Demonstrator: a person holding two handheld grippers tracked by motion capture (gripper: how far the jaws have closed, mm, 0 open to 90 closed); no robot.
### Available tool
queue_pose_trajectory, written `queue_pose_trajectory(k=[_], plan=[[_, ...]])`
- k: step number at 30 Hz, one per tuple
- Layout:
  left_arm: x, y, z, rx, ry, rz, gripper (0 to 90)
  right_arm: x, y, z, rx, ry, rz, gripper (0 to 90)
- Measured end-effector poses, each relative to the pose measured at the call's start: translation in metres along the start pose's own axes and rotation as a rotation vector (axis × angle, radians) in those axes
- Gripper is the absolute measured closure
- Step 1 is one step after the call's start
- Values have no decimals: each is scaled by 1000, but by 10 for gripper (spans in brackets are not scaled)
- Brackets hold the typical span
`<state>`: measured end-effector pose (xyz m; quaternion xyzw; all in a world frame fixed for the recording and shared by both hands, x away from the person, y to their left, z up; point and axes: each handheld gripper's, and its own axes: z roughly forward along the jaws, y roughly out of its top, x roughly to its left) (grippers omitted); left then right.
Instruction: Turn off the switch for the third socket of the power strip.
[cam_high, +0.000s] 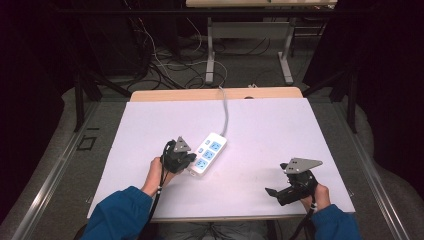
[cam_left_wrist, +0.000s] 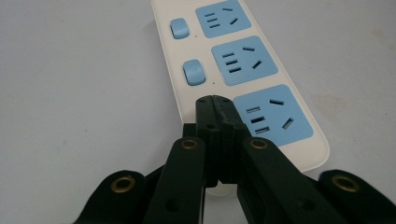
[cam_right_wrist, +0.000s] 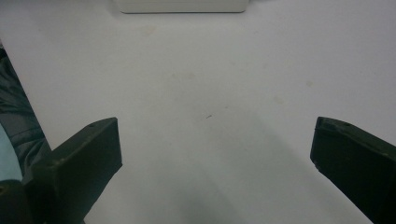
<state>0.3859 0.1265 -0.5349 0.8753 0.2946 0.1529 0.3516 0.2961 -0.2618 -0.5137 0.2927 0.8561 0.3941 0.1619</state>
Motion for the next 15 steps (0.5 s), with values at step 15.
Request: queue_pose_trajectory(k=[15], plan=[[-1,1,0,11,7,23,900,1,0,0,-2,-3,12,13]])
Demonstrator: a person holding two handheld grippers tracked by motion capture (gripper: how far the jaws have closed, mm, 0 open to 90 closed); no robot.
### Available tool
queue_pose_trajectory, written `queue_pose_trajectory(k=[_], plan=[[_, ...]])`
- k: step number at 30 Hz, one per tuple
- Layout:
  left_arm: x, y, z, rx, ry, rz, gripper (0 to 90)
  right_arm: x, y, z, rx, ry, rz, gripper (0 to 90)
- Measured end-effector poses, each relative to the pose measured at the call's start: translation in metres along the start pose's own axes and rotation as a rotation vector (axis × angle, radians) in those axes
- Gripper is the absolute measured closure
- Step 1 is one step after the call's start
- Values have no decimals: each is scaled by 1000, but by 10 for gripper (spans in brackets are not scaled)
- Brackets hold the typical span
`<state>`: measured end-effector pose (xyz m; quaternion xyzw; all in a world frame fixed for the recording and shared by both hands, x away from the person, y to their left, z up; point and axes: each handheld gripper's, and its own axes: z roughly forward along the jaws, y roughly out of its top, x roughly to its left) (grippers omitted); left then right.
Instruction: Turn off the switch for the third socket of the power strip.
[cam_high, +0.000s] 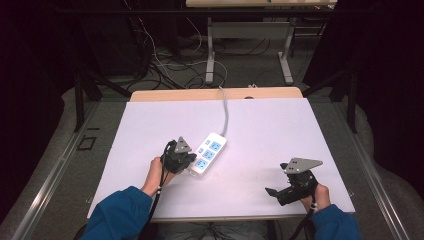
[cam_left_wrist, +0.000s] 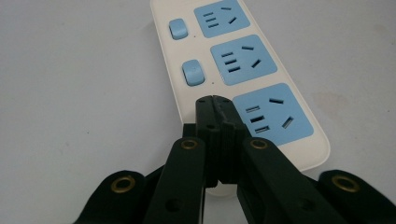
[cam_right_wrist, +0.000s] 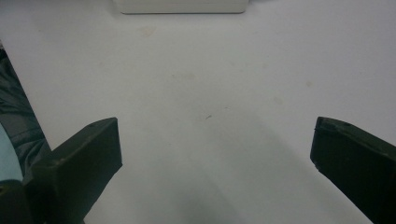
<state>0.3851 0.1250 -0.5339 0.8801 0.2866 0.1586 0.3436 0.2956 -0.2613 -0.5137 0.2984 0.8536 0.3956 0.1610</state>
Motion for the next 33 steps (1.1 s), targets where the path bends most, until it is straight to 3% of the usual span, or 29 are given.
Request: queue_pose_trajectory(k=[31,33], plan=[[1,0,-1,2,21,2,900,0,0,0,2,1,-5,14],[0,1,-3,-16,21,-2,900,0,0,0,-1,-5,-10,14]])
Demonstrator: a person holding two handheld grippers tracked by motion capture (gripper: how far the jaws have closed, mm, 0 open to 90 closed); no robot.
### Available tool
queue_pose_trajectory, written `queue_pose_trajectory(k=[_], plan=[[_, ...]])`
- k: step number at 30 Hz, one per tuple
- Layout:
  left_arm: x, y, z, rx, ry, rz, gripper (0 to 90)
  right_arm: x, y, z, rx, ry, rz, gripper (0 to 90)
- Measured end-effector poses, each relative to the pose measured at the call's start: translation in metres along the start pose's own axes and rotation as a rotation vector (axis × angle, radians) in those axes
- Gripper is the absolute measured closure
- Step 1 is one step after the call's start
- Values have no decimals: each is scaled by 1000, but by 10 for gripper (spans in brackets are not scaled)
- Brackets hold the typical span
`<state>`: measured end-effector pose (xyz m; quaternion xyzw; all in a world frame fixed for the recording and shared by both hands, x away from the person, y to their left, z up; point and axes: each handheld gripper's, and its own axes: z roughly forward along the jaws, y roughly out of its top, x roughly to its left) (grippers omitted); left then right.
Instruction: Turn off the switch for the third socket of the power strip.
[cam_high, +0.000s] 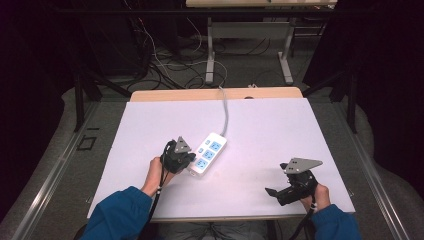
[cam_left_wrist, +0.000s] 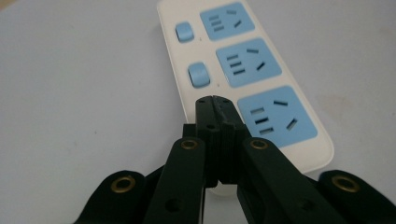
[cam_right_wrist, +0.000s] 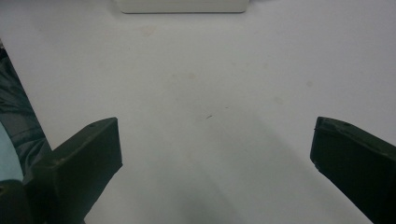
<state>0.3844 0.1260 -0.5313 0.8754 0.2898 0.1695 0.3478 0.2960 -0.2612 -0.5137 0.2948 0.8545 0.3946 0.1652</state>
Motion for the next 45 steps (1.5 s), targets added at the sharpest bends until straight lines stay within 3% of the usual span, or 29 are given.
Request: queue_pose_trajectory(k=[12,16,24,29,36,45], plan=[[1,0,0,-6,-2,-7,900,1,0,0,4,3,11,14],[2,1,-3,-29,4,-10,892,0,0,0,1,4,-3,14],[4,5,-11,-53,-13,-24,668,-1,0,-1,6,16,-6,14],[4,7,-15,-60,11,-30,435,1,0,-1,2,14,10,14],[4,8,-17,-47,20,-29,225,1,0,0,-4,13,9,14],[7,7,-25,-46,48,-26,89,0,0,-1,-9,17,7,14]])
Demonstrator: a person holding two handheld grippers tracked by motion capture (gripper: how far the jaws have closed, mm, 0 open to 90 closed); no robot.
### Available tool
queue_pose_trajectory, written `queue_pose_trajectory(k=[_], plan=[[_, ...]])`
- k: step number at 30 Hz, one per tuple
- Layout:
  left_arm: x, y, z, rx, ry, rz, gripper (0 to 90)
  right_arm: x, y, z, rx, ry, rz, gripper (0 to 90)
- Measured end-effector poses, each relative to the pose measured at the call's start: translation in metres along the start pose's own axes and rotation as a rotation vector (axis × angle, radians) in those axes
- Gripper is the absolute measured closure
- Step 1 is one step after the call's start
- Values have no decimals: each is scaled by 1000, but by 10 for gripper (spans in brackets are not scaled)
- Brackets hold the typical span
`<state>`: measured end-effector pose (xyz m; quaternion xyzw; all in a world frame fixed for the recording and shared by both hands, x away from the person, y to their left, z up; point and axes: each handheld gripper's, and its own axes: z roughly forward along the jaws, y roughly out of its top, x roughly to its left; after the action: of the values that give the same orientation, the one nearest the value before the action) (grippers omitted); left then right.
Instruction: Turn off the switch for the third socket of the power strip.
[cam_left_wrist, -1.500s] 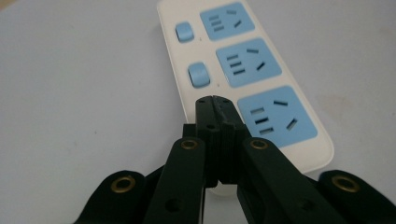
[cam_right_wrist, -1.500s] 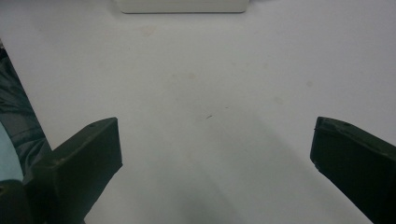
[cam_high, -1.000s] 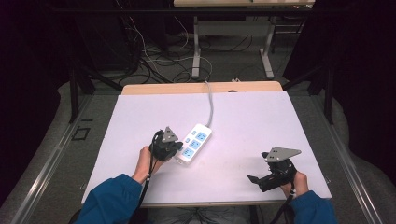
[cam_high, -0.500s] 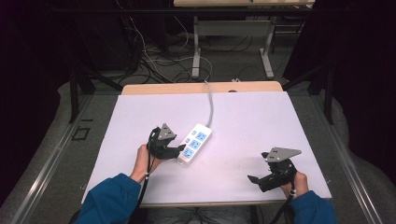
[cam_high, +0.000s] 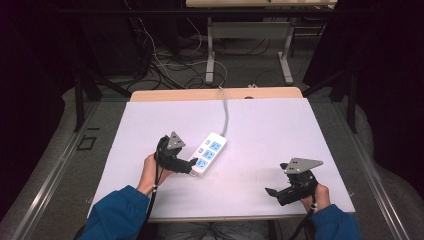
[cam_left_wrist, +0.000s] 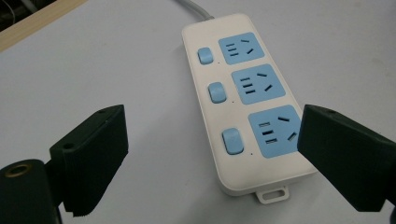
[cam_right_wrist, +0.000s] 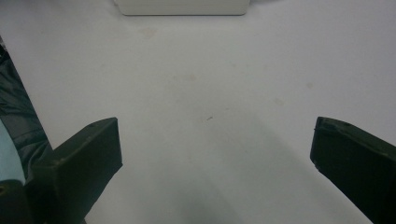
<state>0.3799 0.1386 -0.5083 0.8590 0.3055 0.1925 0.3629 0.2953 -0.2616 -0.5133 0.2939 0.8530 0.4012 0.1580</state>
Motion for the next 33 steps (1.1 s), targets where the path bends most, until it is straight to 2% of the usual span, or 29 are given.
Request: queue_pose_trajectory(k=[9,13,17,18,22,27,28,29,31,33], plan=[[0,-3,-9,5,24,-4,5,1,0,-1,2,-9,3,14],[2,-5,-16,4,36,6,5,1,0,-1,2,-8,3,14],[3,-9,-21,10,24,-10,4,1,0,-1,7,-9,4,14],[5,-10,-23,12,31,1,4,1,0,-1,7,-10,4,14],[6,-15,-30,7,34,-11,5,0,0,-2,15,0,-5,14],[8,-19,-38,7,38,-10,4,0,0,-1,1,-14,-6,14],[7,-20,-39,11,29,-24,4,0,0,-1,0,-13,-6,14],[8,-21,-40,13,37,-12,4,0,0,-1,3,-6,-11,14],[9,-24,-42,14,35,-25,4,0,1,-2,14,0,-9,14],[11,-27,-44,20,39,-18,4,0,1,-2,13,-2,-4,14]])
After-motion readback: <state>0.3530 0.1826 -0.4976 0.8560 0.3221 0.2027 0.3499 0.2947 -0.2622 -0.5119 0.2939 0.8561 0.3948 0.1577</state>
